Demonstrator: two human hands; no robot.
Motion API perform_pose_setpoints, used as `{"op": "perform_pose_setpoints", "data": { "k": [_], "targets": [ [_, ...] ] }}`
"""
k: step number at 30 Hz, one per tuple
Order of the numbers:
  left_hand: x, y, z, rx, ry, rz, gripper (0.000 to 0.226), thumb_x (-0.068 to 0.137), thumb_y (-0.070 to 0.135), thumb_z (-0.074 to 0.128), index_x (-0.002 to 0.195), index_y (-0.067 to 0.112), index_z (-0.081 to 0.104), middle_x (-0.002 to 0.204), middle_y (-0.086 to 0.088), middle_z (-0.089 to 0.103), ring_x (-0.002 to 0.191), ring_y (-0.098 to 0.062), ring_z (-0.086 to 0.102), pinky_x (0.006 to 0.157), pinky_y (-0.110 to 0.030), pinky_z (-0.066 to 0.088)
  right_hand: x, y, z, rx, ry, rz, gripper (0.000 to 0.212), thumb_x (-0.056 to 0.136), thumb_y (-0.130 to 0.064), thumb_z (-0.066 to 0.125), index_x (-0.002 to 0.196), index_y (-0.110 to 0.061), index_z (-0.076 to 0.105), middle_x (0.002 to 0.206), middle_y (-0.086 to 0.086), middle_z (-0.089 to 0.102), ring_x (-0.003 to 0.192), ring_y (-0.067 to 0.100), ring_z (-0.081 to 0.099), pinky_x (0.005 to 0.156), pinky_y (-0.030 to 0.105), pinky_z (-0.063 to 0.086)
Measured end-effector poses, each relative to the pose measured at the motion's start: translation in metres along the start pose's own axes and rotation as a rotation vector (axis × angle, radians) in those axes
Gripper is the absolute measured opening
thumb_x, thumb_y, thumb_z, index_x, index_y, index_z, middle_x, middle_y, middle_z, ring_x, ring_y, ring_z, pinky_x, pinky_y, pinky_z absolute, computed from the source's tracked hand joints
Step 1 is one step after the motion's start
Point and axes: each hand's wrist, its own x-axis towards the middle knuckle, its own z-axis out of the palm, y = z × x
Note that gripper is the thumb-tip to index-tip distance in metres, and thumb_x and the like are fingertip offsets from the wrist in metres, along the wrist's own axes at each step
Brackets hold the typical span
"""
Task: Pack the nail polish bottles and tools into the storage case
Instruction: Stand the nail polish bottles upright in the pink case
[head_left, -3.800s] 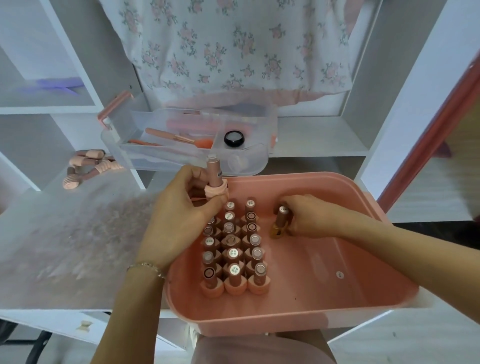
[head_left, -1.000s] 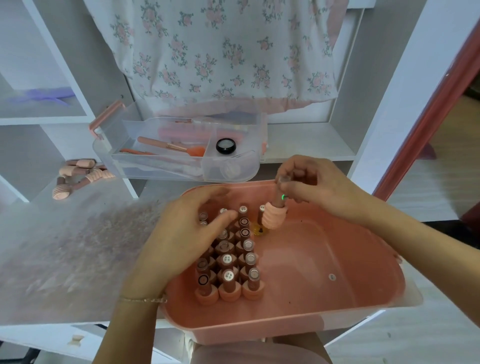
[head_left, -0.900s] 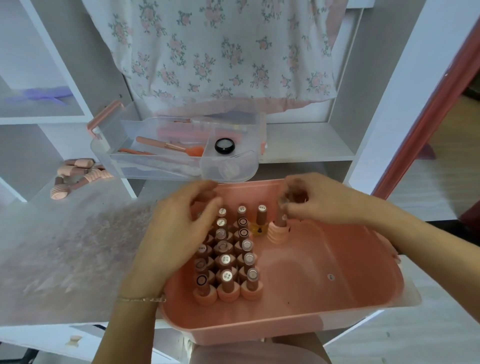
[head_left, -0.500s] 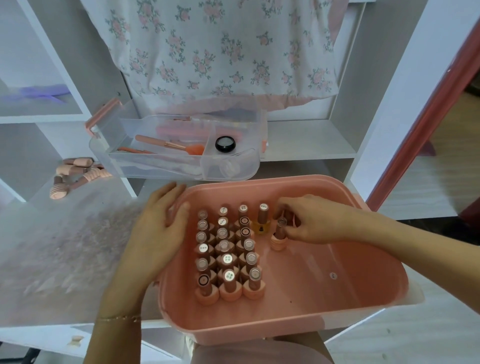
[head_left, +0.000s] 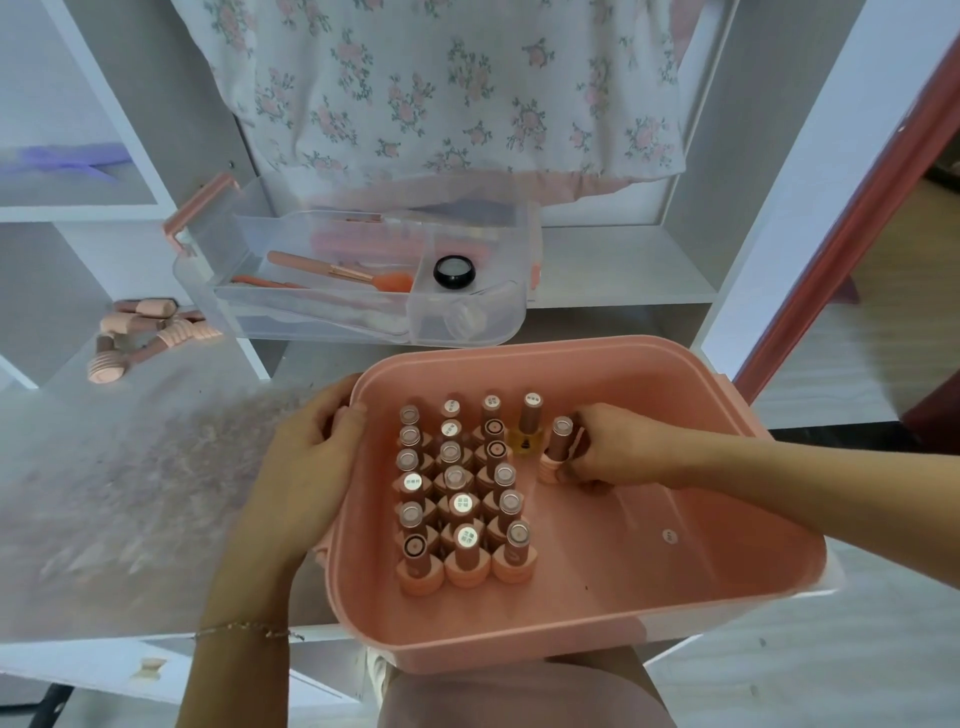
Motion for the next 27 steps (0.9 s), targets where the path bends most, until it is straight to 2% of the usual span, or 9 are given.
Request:
{"op": "perform_pose_setpoints", "data": {
  "k": [5, 10, 17, 22, 27],
  "targets": [
    [0.000, 0.001, -0.001, 0.001, 0.000, 0.010, 0.056, 0.095, 0.017, 0.044, 0.075, 0.067, 0.057, 0.081, 0.043, 0.060, 0.081, 0.022, 0.055, 0.074, -0.016, 0.038, 0.004, -0.002, 0.007, 0.088, 0.064, -0.019, 0.016, 0.074, -0.009, 0.068, 0.085, 0.002, 0.064, 0.083, 0.017, 0.071, 0.072, 0.028, 0.070, 0.071, 0.042, 0.058],
    [0.000, 0.000, 0.000, -0.033, 0.017, -0.003, 0.047, 0.095, 0.021, 0.045, 0.076, 0.062, 0.058, 0.080, 0.043, 0.061, 0.081, 0.022, 0.055, 0.075, -0.016, 0.039, 0.004, -0.001, 0.013, 0.054, 0.132, -0.021, 0.017, 0.071, -0.013, 0.067, 0.078, 0.001, 0.065, 0.078, 0.015, 0.071, 0.074, 0.029, 0.069, 0.074, 0.044, 0.057],
    [0.000, -0.002, 0.001, -0.044, 0.025, 0.002, 0.041, 0.095, 0.019, 0.045, 0.083, 0.057, 0.057, 0.088, 0.033, 0.061, 0.090, 0.010, 0.056, 0.079, -0.019, 0.041, 0.004, -0.004, 0.017, 0.098, 0.167, -0.005, 0.013, 0.074, -0.009, 0.064, 0.077, 0.003, 0.066, 0.076, 0.016, 0.072, 0.075, 0.028, 0.069, 0.078, 0.045, 0.056],
    [0.000, -0.001, 0.001, -0.041, 0.022, -0.001, 0.046, 0.095, 0.019, 0.045, 0.078, 0.059, 0.058, 0.079, 0.041, 0.061, 0.080, 0.020, 0.056, 0.075, -0.018, 0.040, 0.004, -0.004, 0.019, 0.149, 0.161, 0.008, 0.014, 0.076, -0.006, 0.061, 0.079, 0.007, 0.065, 0.077, 0.018, 0.072, 0.075, 0.028, 0.070, 0.078, 0.045, 0.056],
    [0.000, -0.002, 0.001, -0.042, 0.008, 0.022, 0.050, 0.095, 0.015, 0.044, 0.077, 0.059, 0.059, 0.080, 0.040, 0.063, 0.080, 0.020, 0.056, 0.074, -0.018, 0.040, 0.004, -0.005, 0.019, 0.184, 0.146, 0.002, 0.018, 0.078, -0.006, 0.063, 0.086, 0.010, 0.064, 0.082, 0.022, 0.071, 0.076, 0.030, 0.070, 0.077, 0.044, 0.056]
  ]
}}
